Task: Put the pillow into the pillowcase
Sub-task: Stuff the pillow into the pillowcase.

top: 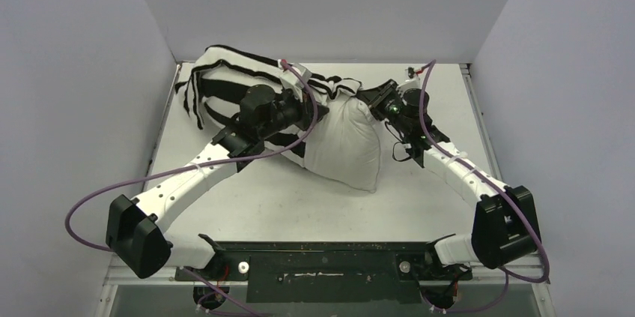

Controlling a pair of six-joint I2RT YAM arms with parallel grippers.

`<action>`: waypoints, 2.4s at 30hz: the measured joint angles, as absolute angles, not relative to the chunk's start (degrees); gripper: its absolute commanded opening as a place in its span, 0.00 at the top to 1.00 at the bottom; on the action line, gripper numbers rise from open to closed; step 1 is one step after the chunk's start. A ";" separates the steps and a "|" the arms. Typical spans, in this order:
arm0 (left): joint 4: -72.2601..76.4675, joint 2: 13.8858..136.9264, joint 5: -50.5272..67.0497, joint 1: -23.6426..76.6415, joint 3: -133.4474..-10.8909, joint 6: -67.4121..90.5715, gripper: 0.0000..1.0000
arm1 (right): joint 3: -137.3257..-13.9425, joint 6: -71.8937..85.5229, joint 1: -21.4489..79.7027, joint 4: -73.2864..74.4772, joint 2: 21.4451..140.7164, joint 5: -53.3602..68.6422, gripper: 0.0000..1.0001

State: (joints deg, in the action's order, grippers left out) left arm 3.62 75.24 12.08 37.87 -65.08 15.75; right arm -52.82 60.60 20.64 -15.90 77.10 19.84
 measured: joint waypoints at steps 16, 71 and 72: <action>2.98 85.60 30.52 31.22 -74.61 23.46 1.00 | -55.86 52.73 18.13 -10.66 74.89 8.14 0.16; -4.45 98.80 20.34 26.15 -88.79 18.35 0.46 | -40.62 39.00 19.09 -3.88 65.93 13.72 0.00; -4.34 97.17 20.03 24.73 -86.61 17.74 0.45 | -42.96 36.80 19.44 -1.63 65.84 13.34 0.00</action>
State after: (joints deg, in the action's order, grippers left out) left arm -4.34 97.17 20.03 24.73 -86.61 17.74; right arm -42.96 36.80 19.44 -1.63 65.84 13.34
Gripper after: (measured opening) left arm 0.527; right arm 0.976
